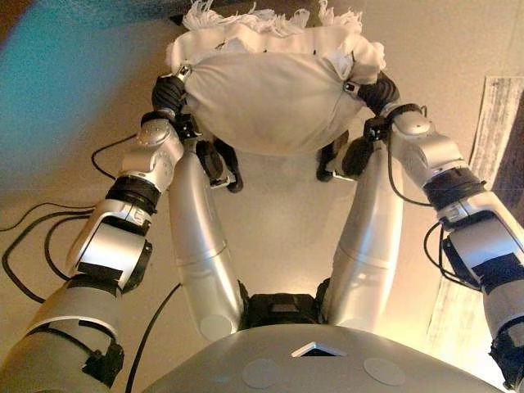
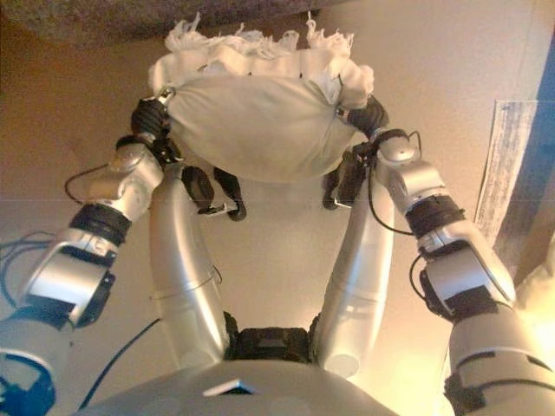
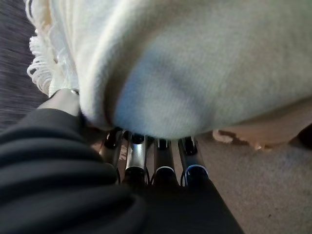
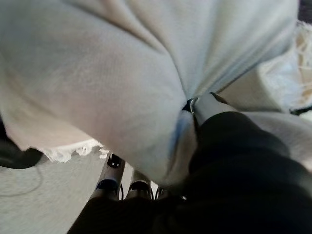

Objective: Pick up the cushion and take it to the sofa

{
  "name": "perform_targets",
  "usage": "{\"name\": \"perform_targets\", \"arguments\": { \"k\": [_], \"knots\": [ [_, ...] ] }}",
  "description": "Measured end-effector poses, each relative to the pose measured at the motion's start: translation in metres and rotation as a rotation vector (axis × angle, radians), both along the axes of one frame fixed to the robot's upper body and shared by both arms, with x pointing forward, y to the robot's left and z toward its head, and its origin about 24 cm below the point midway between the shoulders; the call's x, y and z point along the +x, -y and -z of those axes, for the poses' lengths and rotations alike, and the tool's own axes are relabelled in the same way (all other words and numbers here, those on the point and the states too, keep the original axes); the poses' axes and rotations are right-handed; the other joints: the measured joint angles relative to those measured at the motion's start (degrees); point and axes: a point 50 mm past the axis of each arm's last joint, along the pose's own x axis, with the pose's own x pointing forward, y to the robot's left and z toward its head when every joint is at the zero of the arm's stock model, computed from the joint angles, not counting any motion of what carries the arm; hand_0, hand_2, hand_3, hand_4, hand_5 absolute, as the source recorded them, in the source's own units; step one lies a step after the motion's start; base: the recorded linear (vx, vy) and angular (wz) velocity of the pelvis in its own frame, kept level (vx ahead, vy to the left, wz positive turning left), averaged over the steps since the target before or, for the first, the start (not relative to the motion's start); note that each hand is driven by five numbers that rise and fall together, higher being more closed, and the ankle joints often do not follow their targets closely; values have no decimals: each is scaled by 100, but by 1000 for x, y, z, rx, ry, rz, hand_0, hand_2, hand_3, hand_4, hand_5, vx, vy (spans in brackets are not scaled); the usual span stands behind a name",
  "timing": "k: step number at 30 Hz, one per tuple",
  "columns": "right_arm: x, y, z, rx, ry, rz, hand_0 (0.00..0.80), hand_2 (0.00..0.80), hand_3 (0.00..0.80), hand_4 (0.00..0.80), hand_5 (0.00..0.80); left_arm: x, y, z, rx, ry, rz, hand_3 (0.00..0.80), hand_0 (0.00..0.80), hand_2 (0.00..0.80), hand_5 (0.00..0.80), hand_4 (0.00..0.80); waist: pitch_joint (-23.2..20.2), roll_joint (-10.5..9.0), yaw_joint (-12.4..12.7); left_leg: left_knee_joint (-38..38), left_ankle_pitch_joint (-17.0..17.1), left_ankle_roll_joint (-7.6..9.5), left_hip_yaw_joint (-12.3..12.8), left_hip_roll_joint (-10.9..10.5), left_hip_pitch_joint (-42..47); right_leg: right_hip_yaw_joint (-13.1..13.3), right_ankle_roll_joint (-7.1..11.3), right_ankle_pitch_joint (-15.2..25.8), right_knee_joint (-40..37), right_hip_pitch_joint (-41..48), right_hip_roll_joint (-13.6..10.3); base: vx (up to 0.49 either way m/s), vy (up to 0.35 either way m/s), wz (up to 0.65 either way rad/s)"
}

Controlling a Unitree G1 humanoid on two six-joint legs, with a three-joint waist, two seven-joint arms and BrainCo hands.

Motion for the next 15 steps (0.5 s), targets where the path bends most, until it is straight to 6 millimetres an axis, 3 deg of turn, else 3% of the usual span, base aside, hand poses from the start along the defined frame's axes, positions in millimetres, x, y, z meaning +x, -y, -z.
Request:
{"name": "perform_targets", "arguments": {
  "k": [3,9,13,15],
  "knots": [
    [-4,-1,-5,46,65,-4,800,800,800,800,800,-4,3,-4,-28,59,-19,800,800,800,800,800,-3,-10,-67,-806,102,121,67,-97,565,-80,109,122,-815,622,131,-72,25,-17],
    [-9,-13,-11,93,154,-38,800,800,800,800,800,-8,-3,-8,-17,120,-80,800,800,800,800,800,9,-61,-248,-2496,774,-153,288,-168,2076,-236,175,790,-2562,2144,267,56,-30,-8],
    [-21,-17,1,138,145,-44,800,800,800,800,800,-19,-1,-1,-53,126,-80,800,800,800,800,800,-48,-172,-229,-4161,1163,-272,208,-606,3745,-339,171,1290,-4153,3716,293,182,22,-15],
    [-23,-23,1,150,150,-58,800,800,800,800,800,-26,-2,5,-69,127,-94,800,800,800,800,800,-145,-240,-132,-4786,1212,-278,-152,-951,4411,-284,200,1527,-4814,4279,327,146,120,-59]
  ]
}}
